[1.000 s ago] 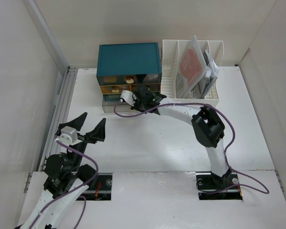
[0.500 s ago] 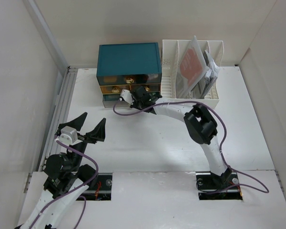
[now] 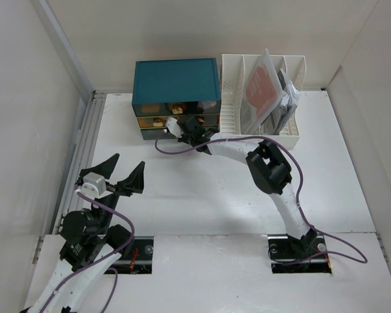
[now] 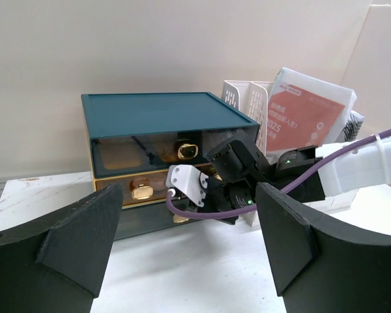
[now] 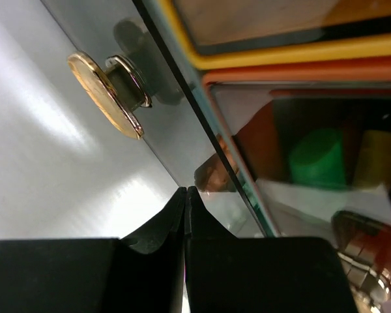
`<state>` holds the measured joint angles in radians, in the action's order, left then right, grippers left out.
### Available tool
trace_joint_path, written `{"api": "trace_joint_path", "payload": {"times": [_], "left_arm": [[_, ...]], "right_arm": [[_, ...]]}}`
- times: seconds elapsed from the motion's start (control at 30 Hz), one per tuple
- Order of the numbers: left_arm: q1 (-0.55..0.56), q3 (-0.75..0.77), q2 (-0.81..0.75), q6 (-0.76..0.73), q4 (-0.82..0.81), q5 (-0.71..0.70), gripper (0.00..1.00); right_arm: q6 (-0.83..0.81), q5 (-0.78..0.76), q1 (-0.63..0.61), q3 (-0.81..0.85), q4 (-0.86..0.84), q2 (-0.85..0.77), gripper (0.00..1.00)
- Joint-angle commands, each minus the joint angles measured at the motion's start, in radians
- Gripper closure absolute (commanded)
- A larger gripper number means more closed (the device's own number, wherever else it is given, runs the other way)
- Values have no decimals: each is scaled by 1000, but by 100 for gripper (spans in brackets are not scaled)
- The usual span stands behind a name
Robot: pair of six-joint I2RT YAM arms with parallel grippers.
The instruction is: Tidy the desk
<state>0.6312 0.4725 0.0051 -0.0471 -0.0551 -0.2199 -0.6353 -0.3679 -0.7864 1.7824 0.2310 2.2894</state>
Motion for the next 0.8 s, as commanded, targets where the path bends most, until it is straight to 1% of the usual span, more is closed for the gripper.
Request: {"api": "trace_joint_path", "payload": {"times": [0.0, 0.2, 0.27, 0.3, 0.33, 0.37, 0.4, 0.43, 0.47, 0.5, 0.53, 0.57, 0.6, 0.63, 0.67, 0.7, 0.73, 0.77], "left_arm": [[-1, 9, -22, -4, -43, 10, 20], [-1, 9, -22, -4, -43, 1, 20], [-1, 9, -22, -4, -43, 1, 20], [-1, 9, -22, -4, -43, 1, 20], [-1, 9, -22, -4, -43, 1, 20], [-1, 9, -22, -4, -43, 1, 20], [-1, 9, -22, -4, -43, 1, 20], [-1, 9, -22, -4, -43, 1, 20], [-1, 9, -22, -4, -43, 1, 20], [-1, 9, -22, -4, -43, 1, 20], [-1, 9, -22, -4, -43, 1, 20], [-1, 9, -13, -4, -43, 10, 20], [-1, 9, -13, -4, -43, 10, 20], [-1, 9, -13, 6, -52, 10, 19], [-1, 9, -13, 6, -52, 10, 17], [-1, 9, -2, 6, -52, -1, 11], [-1, 9, -2, 18, -52, -1, 7], [-1, 9, -2, 30, -52, -28, 3]], "right_arm": [[-9, -69, 18, 58, -97, 12, 97], [-18, -105, 27, 49, -137, 21, 97], [-18, -80, 27, 20, -137, 10, 97], [-18, -59, 27, 2, -137, -28, 97], [-18, 7, 27, -24, -137, -54, 97], [-18, 62, 18, -52, -99, -85, 97], [-44, 134, 18, -105, -60, -160, 97], [-69, 350, 7, -121, 5, -197, 96], [-104, 485, 7, -121, 89, -232, 85], [-151, 618, 7, -109, 290, -263, 76], [-244, 739, 7, -100, 383, -316, 67], [-277, 905, 7, -100, 457, -344, 58], [-294, 958, 7, -78, 555, -369, 43], [-303, 989, 7, -68, 591, -408, 38], [-294, 1004, 7, -57, 612, -427, 30], [-271, 1005, 7, -48, 623, -447, 14], [-191, 989, 7, -57, 584, -471, 0], [-129, 962, 16, -78, 529, -537, 0]]}}
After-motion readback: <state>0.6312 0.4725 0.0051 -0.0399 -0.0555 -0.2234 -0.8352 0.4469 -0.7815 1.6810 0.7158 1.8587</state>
